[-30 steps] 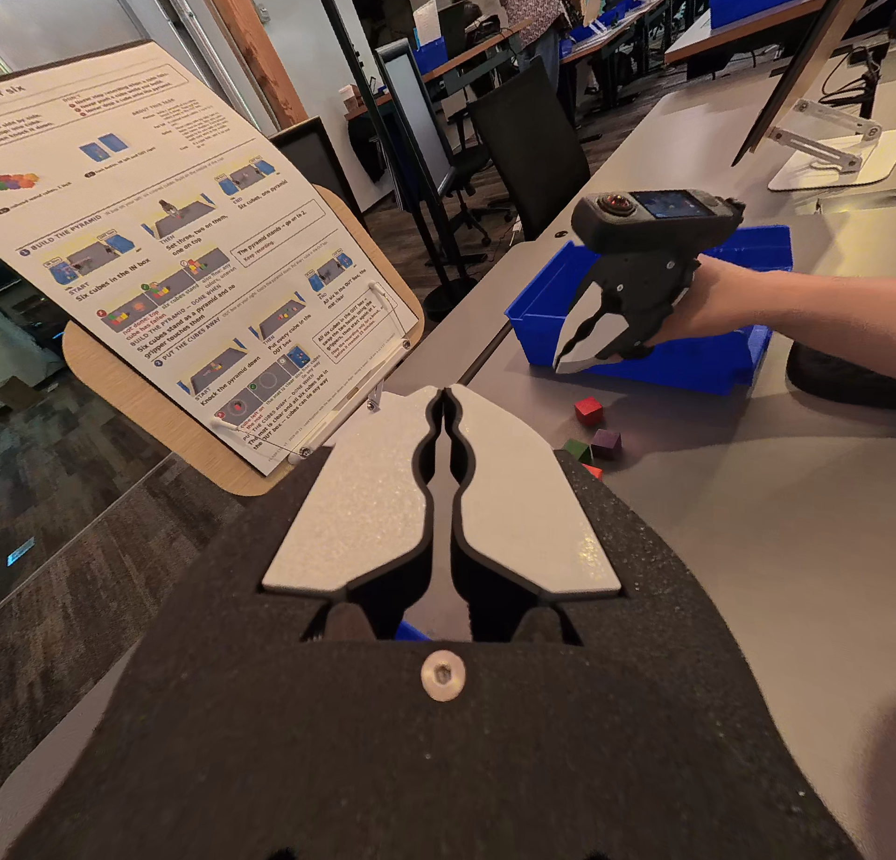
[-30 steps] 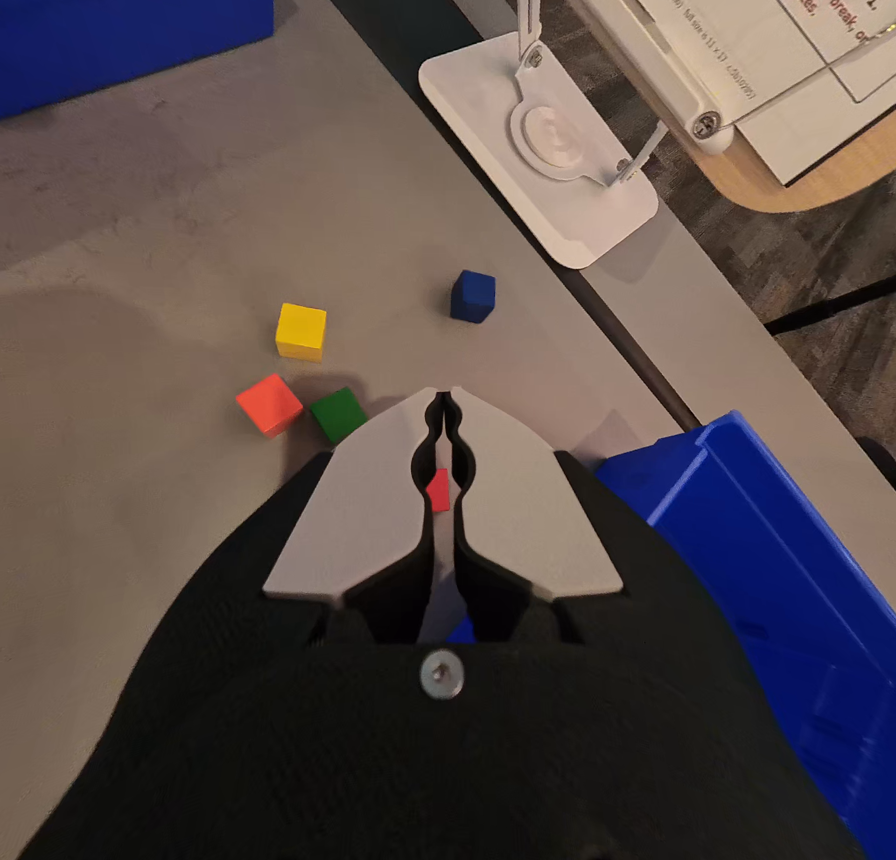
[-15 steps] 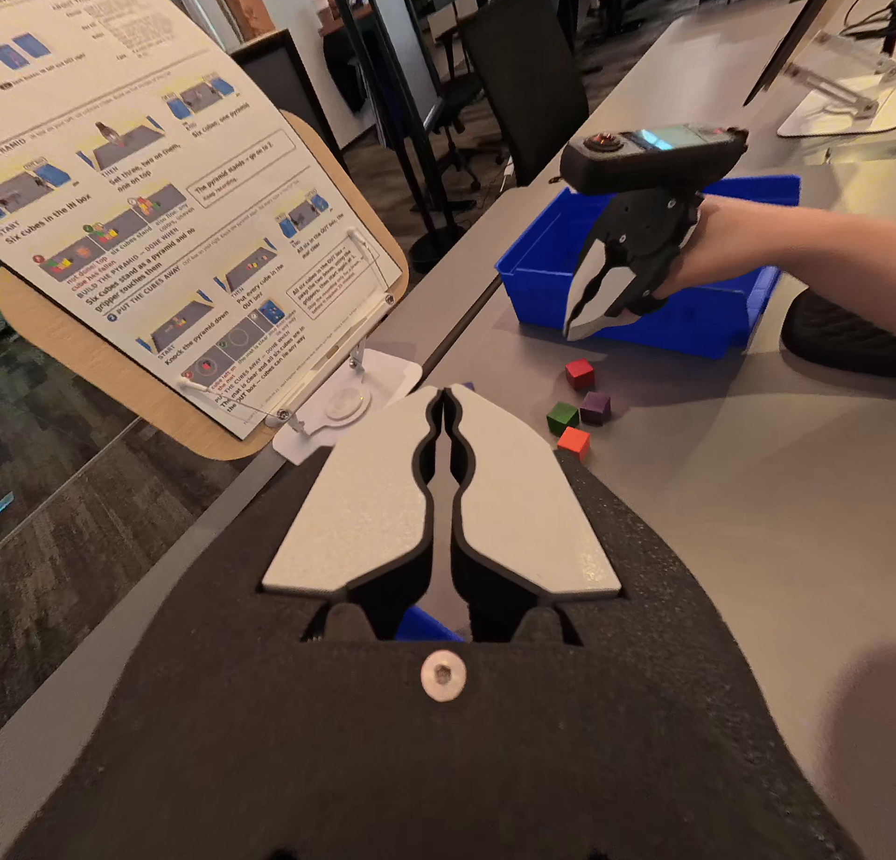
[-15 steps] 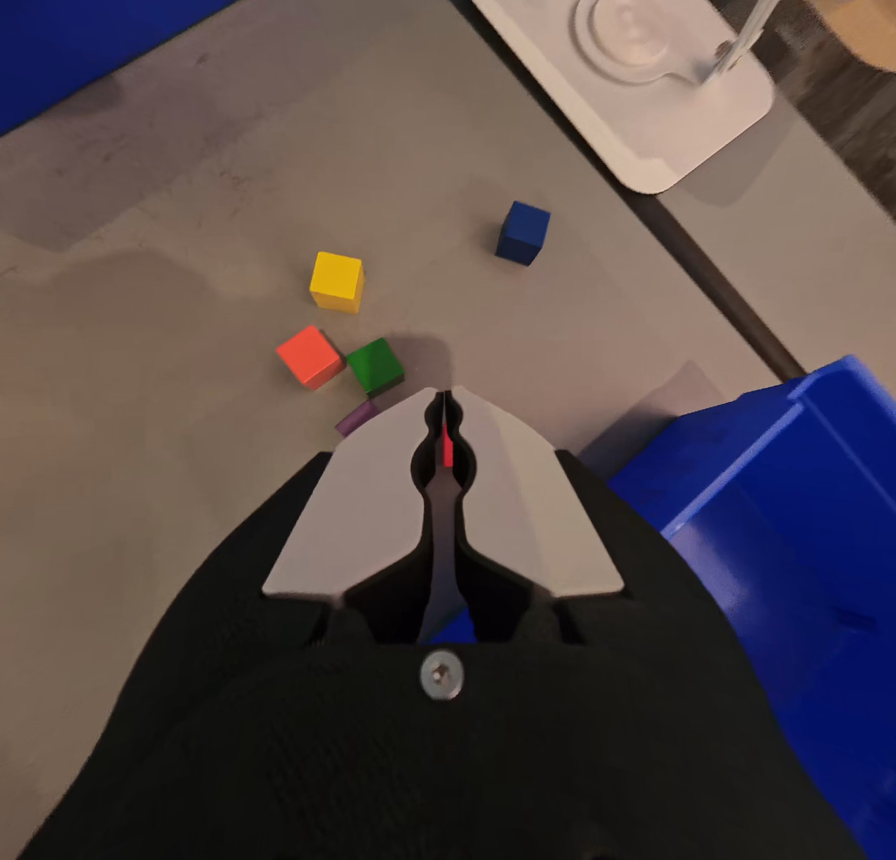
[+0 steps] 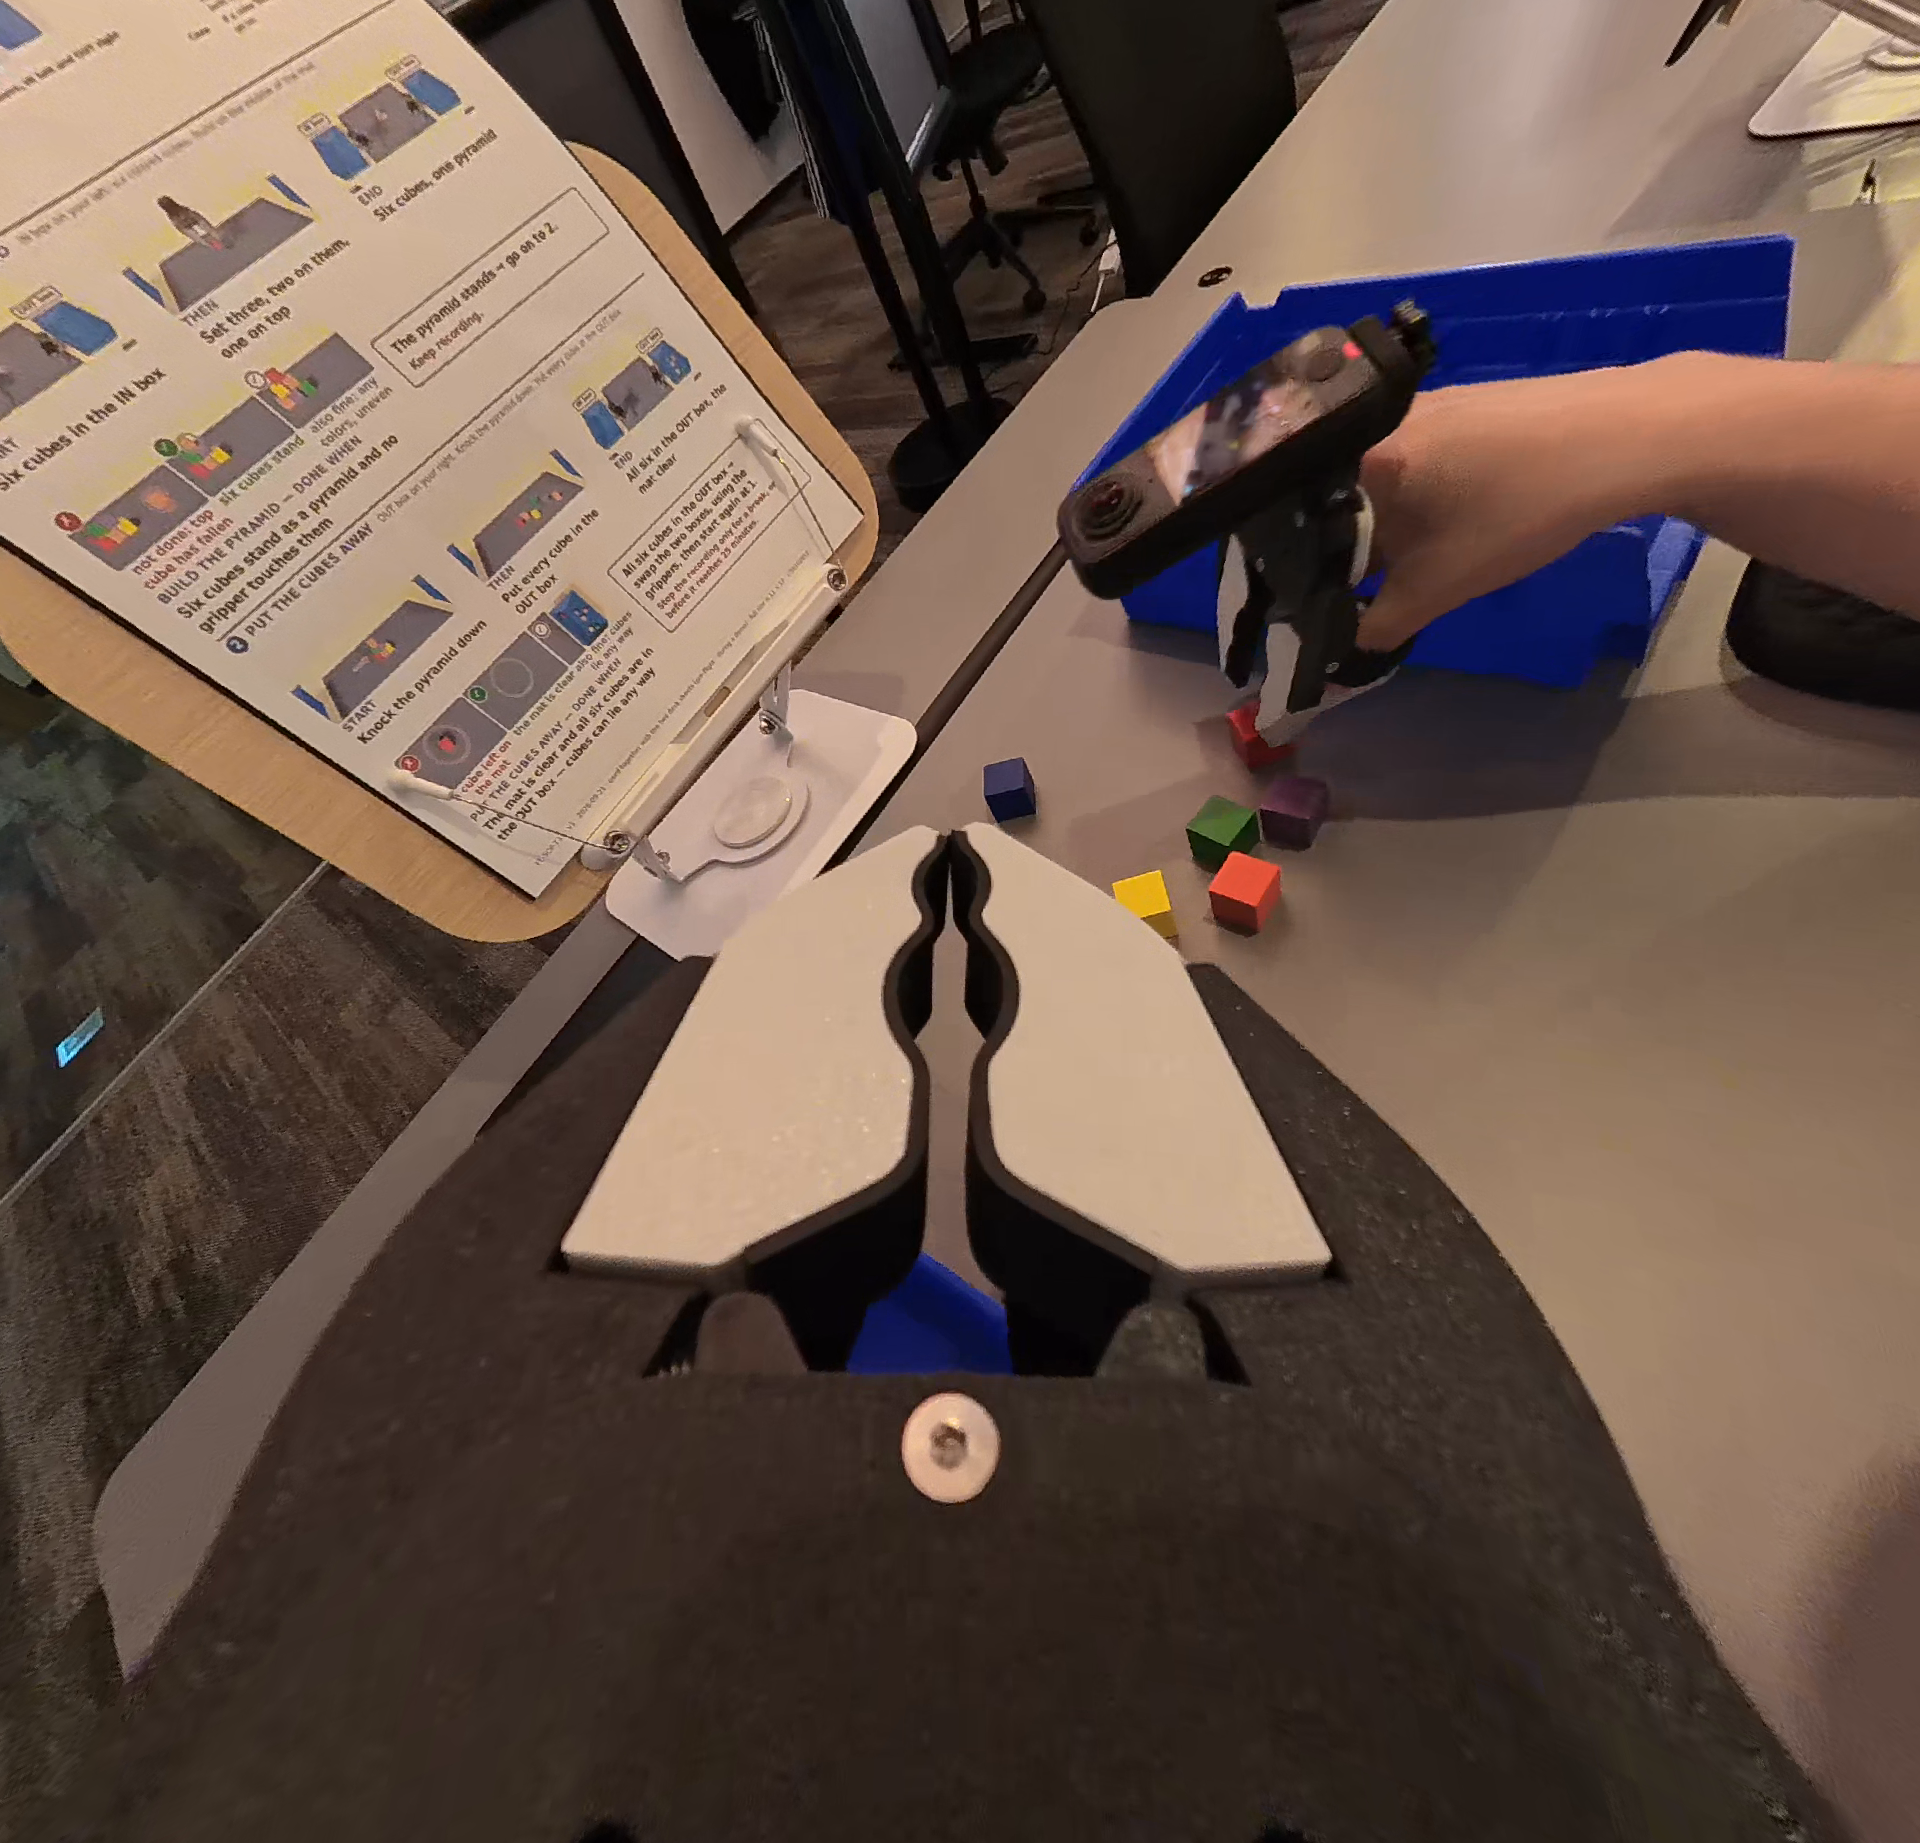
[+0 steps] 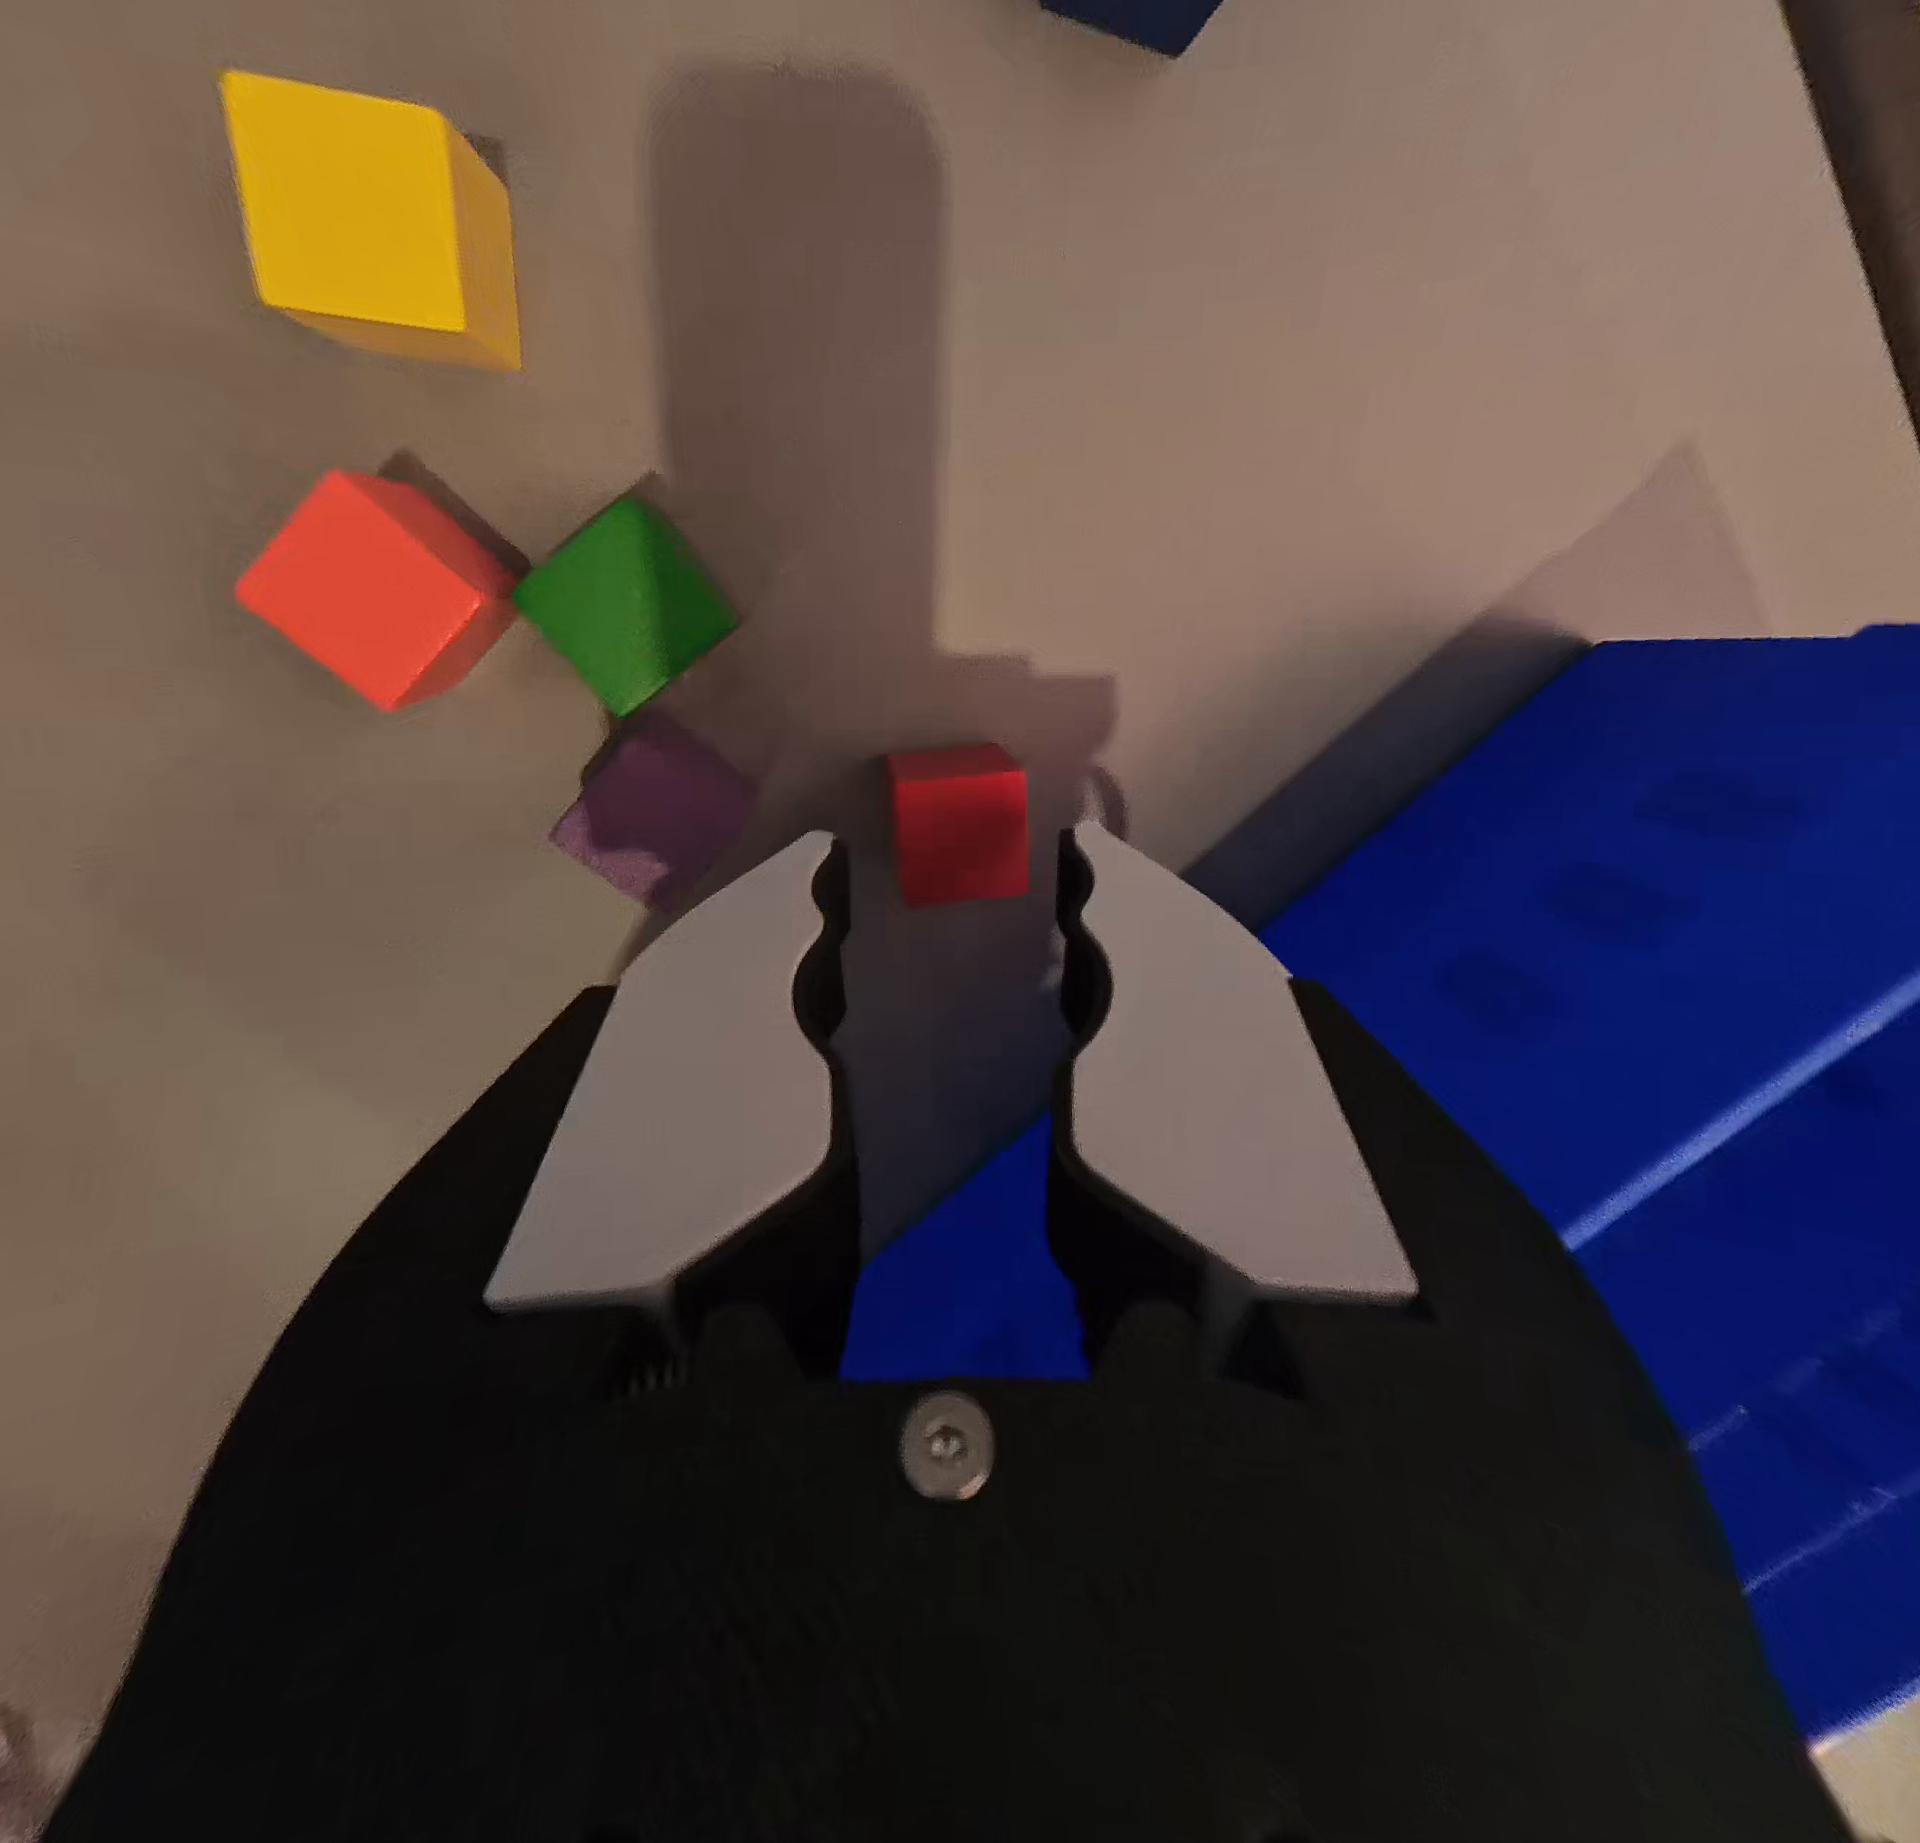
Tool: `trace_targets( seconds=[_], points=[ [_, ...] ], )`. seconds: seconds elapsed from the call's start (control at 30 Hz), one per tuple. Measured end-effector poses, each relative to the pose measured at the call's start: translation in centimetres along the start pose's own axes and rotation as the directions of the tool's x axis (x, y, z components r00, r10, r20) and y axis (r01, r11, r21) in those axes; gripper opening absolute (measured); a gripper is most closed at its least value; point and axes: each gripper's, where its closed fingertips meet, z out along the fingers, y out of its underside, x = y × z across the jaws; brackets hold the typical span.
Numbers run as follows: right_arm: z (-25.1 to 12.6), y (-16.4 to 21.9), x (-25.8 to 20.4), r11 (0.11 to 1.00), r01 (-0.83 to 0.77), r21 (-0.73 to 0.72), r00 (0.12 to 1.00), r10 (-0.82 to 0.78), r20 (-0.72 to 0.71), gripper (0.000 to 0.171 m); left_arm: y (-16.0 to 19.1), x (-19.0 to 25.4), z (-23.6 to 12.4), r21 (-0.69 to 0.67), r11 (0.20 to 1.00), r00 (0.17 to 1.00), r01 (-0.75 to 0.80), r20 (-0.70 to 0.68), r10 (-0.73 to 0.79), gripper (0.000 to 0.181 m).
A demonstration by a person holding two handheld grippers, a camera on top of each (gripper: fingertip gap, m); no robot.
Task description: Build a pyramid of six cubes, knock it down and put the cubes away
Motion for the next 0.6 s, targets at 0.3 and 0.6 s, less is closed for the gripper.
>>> trace_targets(
  seconds=[0.3,0.6],
  points=[
    [2.2,1.2,0.4,0.977,0.031,-0.210,0.999,-0.028,0.016,0.033,-0.2,0.4,-0.3,0.008,1.000,1.000,-0.016,-0.017,0.016,0.000],
    [-2.1,-2.2,1.0,0.998,0.058,0.039,0.998,-0.058,0.001,0.029,-0.1,-0.3,-0.9,0.023,1.000,1.000,0.016,-0.010,-0.016,0.000]
  ],
)
